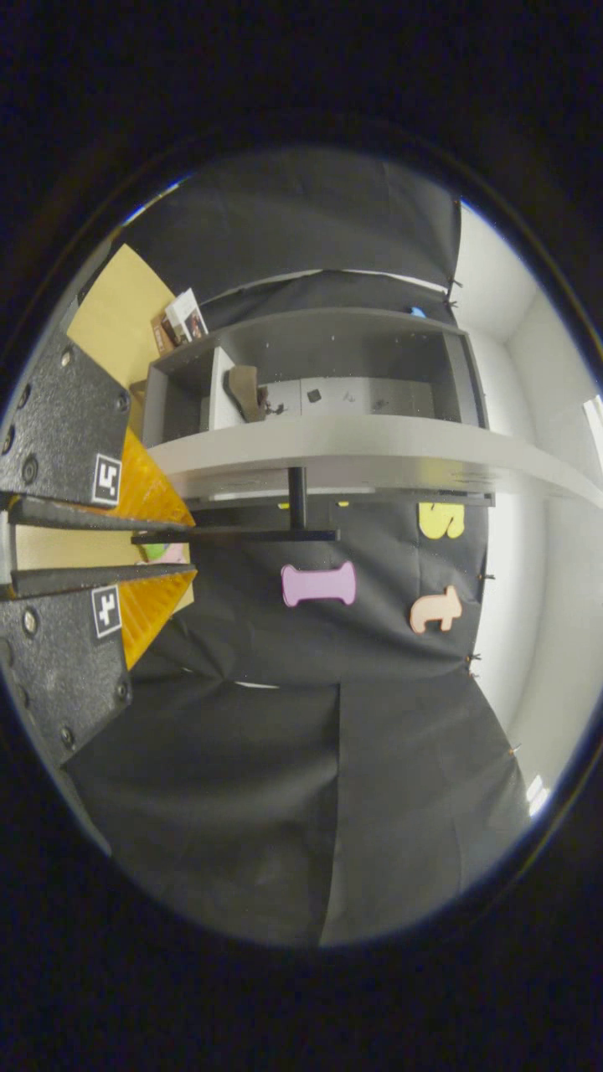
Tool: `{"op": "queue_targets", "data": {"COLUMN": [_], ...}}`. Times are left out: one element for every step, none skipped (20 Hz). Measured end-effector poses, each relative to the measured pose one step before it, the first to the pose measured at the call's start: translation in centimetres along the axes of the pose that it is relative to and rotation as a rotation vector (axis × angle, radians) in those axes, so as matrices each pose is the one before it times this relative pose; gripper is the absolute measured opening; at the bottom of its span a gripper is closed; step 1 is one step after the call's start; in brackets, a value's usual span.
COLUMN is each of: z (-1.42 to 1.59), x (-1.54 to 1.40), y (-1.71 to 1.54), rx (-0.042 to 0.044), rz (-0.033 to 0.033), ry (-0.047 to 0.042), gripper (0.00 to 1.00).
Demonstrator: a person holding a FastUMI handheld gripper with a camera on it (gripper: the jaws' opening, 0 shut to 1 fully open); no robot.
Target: Open the shoe cabinet door, grab the shoes and put them into the shoe cabinet, then close the shoe cabinet door.
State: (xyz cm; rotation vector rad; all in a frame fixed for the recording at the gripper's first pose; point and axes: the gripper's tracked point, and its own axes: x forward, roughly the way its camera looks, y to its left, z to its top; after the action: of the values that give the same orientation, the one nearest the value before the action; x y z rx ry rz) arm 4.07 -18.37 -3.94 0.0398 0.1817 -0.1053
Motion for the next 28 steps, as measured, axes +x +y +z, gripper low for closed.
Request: {"op": "queue_targets", "data": {"z": [-0.15, -0.152, -0.236, 0.018, 0.033, 0.156, 0.177, 0.197, -0.055, 0.195, 0.195, 0.002, -0.188, -0.423, -0.464, -0.492, -0.641, -0.752, -0.831, -0.774, -0.961, -0.632, -0.69, -0.686, -0.728, -1.094, -1.278, -1.409], "x": [-0.483, -0.414, -0.484, -0.483, -0.494, -0.621, -0.825, -0.675, -0.603, -0.648, -0.429, -0.468, -0.569, -0.541, -0.407, -0.245, -0.261, -0.047, -0.044, 0.127, 0.312, 0.528, 0.696, 0.61, 0.536, 0.847, 1.103, 0.985], "y": [0.219, 0.06, 0.037, -0.098, -0.166, 0.017, 0.458, 0.497, 0.445, 0.364, 0.617, 0.825, 0.75, 0.865, 0.719, 0.942, 0.898, 1.037, 1.206, 1.257, 1.064, 0.705, 0.615, 1.117, 1.162, 1.227, 1.313, 1.196], "rx": [-0.00705, -0.00925, -0.01185, -0.01386, -0.01092, -0.00738, -0.00144, -0.00039, 0.00115, -0.00094, -0.00054, -0.00072, -0.00372, -0.00103, -0.00563, -0.00745, -0.00109, 0.00422, 0.01598, 0.01491, 0.00186, -0.00364, -0.00031, 0.00634, -0.00234, -0.00643, -0.00186, 0.00094], "rz": [-0.00018, -0.00126, -0.00472, -0.01337, -0.01409, -0.01027, 0.00065, 0.00311, -0.00251, -0.00727, 0.00364, 0.004, 0.00579, 0.00335, 0.00405, 0.00878, 0.00742, 0.01712, 0.01823, 0.0248, 0.02043, 0.00444, 0.01355, 0.02245, 0.02197, 0.02101, 0.02426, 0.02614], "ry": [-0.00414, 0.00158, -0.00056, -0.00025, -0.00353, -0.00516, -0.00788, -0.0061, -0.00605, -0.00805, -0.01015, -0.00727, 0.00082, 0.00107, 0.00335, 0.00218, 0.0036, 0.00517, 0.00538, 0.00776, 0.00964, 0.00833, 0.01367, 0.00814, 0.00905, 0.01442, 0.01684, 0.02658], "gripper": [0.28, 0.34, 0.38, 0.47, 0.5, 0.59, 0.64, 0.69, 0.75, 0.86, 0.96, 1.0, 1.0, 1.0, 1.0, 1.0, 1.0, 1.0, 1.0, 1.0, 1.0, 1.0, 1.0, 1.0, 1.0, 1.0, 1.0, 1.0]}}
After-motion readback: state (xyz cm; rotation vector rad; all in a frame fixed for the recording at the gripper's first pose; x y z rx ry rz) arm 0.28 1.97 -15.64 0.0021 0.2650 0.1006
